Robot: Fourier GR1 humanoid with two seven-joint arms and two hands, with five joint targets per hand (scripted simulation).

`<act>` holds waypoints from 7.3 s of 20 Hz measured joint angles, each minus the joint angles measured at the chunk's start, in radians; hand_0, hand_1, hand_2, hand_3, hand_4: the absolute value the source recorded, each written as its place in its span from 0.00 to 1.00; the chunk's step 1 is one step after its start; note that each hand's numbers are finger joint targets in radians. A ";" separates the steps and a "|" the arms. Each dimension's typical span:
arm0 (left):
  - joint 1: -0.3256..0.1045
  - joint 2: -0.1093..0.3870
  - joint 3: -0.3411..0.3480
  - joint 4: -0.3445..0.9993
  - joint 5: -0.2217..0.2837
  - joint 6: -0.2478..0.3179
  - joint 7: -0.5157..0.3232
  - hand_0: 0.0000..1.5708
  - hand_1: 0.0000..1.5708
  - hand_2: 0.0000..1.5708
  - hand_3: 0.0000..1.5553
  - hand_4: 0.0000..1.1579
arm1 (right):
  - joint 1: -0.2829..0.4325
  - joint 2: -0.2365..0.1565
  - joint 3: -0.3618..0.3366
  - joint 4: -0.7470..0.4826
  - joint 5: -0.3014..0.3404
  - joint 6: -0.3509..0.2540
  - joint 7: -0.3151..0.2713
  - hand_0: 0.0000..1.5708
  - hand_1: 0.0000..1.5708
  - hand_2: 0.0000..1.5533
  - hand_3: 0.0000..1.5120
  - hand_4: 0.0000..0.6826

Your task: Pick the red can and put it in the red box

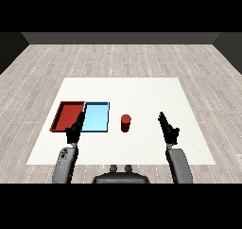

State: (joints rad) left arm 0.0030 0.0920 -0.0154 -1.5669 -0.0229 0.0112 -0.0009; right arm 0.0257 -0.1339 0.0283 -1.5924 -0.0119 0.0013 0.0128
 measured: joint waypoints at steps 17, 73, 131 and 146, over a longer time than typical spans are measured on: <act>0.000 -0.040 0.058 -0.079 0.087 -0.080 -0.369 0.00 0.00 0.00 0.00 0.00 | 0.107 0.040 -0.039 -0.124 -0.082 0.127 -0.320 0.00 0.00 0.00 0.00 0.00; 0.002 -0.061 0.068 -0.052 0.128 -0.091 -0.447 0.00 0.00 0.00 0.00 0.00 | -0.269 0.134 0.199 0.501 -0.324 -0.065 -0.475 0.00 0.00 0.00 0.00 0.00; 0.013 -0.059 0.076 -0.071 0.157 -0.111 -0.465 0.00 0.00 0.00 0.00 0.00 | -0.674 0.133 0.543 0.991 -0.785 -0.302 -0.593 0.97 0.97 0.97 0.97 0.72; 0.010 -0.057 0.083 -0.052 0.163 -0.114 -0.462 0.00 0.00 0.00 0.00 0.00 | -0.744 0.133 0.646 1.025 -0.772 -0.474 -0.495 0.99 0.99 0.95 0.93 0.81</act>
State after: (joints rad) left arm 0.0127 0.0351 0.0671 -1.6189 0.1397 -0.1024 -0.4634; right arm -0.7179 -0.0005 0.6742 -0.5678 -0.7842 -0.4722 -0.4820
